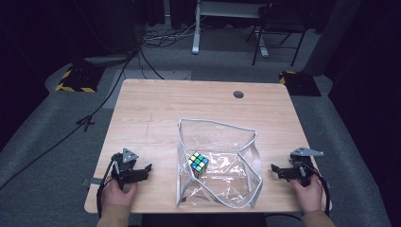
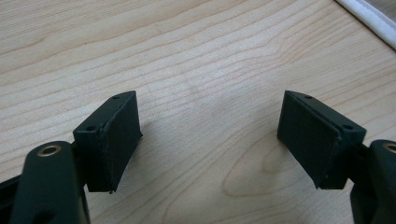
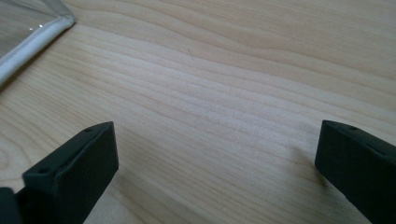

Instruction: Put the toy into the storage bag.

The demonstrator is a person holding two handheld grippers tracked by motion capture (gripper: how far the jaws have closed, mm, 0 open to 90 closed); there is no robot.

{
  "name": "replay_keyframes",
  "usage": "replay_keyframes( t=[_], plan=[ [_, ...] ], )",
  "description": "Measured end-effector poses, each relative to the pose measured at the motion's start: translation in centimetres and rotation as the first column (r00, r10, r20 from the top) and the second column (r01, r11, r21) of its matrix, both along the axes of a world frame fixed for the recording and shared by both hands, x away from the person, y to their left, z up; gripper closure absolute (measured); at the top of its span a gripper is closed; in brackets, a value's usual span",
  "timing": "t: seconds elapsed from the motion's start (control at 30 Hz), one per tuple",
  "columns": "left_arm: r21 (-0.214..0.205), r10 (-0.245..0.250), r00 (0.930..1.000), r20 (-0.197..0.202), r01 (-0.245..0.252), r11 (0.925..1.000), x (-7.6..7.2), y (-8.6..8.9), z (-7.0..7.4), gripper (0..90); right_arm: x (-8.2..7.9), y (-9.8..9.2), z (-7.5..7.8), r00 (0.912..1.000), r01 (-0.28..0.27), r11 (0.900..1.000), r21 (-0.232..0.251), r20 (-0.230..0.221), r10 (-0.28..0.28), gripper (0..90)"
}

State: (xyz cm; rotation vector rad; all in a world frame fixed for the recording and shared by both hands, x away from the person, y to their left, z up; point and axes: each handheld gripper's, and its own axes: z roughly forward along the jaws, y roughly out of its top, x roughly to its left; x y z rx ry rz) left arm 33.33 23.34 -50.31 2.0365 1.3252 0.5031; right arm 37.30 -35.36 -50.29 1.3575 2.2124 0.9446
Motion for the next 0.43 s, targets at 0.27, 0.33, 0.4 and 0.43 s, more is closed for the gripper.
replay_keyframes(
  t=[0.27,0.33,0.4,0.43],
  plan=[
    [0.001,-0.001,1.0,-0.001,0.001,1.0,0.0,0.01,0.01,21.6,0.14,0.17,-0.18,0.9998,-0.004,0.9995,-0.032,0.021,0.004,0.0],
    [0.003,-0.001,1.0,0.001,0.001,1.0,0.0,0.02,0.01,21.6,0.14,0.18,-0.18,0.9998,-0.004,0.9995,-0.031,0.021,0.004,0.0],
    [-0.001,0.0,1.0,-0.002,0.0,1.0,-0.02,-0.01,0.0,21.6,0.14,0.17,-0.18,0.9998,-0.004,0.9995,-0.031,0.021,0.004,0.0],
    [0.001,0.001,1.0,-0.002,-0.001,1.0,-0.02,0.0,0.0,21.5,0.13,0.17,-0.19,0.9998,-0.004,0.9995,-0.031,0.021,0.004,0.0]
  ],
)
